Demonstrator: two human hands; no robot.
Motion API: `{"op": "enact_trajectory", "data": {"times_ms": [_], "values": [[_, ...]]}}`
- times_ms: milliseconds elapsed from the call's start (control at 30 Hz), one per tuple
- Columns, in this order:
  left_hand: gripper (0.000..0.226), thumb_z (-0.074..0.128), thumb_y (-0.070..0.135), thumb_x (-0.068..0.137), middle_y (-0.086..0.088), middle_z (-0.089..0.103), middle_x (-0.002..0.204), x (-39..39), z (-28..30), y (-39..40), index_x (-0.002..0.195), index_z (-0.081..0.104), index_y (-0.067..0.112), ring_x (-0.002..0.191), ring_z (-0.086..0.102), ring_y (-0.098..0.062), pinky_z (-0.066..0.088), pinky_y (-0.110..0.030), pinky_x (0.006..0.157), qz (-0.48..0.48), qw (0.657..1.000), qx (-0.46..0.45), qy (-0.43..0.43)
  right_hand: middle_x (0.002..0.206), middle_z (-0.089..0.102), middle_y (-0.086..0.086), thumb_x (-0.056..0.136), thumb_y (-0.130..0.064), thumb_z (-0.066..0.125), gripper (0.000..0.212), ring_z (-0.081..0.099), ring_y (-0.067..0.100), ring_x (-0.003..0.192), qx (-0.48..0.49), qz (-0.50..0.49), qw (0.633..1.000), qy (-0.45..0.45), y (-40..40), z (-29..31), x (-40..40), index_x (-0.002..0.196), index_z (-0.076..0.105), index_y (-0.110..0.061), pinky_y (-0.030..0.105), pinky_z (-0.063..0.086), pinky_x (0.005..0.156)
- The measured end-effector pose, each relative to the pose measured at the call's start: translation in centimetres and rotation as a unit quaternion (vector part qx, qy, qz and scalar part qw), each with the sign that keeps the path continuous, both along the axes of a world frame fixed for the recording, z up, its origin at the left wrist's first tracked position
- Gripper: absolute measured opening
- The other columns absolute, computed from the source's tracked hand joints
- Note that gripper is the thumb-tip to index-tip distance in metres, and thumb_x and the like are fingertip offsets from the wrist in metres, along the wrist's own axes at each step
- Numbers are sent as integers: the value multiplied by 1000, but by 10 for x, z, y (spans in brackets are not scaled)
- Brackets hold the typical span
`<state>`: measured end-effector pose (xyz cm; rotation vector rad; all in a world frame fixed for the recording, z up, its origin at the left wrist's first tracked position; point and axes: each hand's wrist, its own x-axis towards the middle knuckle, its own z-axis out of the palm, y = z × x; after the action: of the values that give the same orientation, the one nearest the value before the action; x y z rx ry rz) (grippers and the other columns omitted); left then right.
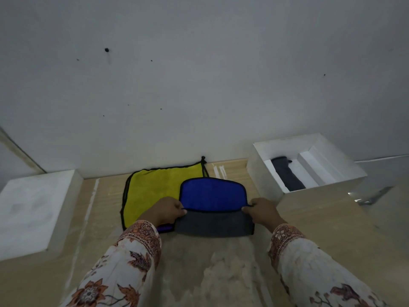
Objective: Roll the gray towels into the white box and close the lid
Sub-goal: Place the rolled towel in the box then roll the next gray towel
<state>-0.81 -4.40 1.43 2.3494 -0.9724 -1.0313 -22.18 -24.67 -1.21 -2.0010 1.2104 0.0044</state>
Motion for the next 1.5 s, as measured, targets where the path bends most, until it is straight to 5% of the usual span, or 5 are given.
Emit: {"op": "enact_trajectory", "data": {"times_ms": [300,767,1167,1333,1500], "values": [[18,64,22,89,-8,68,77,23,-22,-52,95,69,6,64,68,-22,51,-28,63,163,964,-179,-108,80,66,12,89,-5,60,7,64,28,82,-26,-117,983,-140,-40,-10,34,91,66,-8,33,50,74],[17,66,24,87,-9,74,75,66,-69,-109,89,74,9,78,70,-24,54,-34,78,207,957,-159,-123,101,69,17,94,-11,54,14,62,30,90,-115,-191,975,-28,-69,-52,90,97,65,-3,25,37,72],[29,67,24,86,-15,62,112,62,-81,-113,109,65,6,95,60,-26,43,-29,81,217,953,-145,-155,115,64,12,94,-9,53,21,60,30,105,-103,-219,963,-116,-59,-58,92,114,56,-11,26,40,80],[23,65,21,86,-11,46,113,43,-79,-88,103,55,9,79,54,-21,48,-32,71,89,935,-228,-257,134,44,14,90,-4,54,38,54,25,108,-204,-133,955,-168,-33,-54,79,128,49,-7,25,42,86],[21,58,33,76,-2,46,93,29,-77,-46,87,50,17,82,47,-21,41,-34,68,-110,913,-190,-344,108,49,6,78,-10,64,21,50,22,96,-265,3,956,-128,-10,-61,50,98,56,-13,30,45,78]]}}
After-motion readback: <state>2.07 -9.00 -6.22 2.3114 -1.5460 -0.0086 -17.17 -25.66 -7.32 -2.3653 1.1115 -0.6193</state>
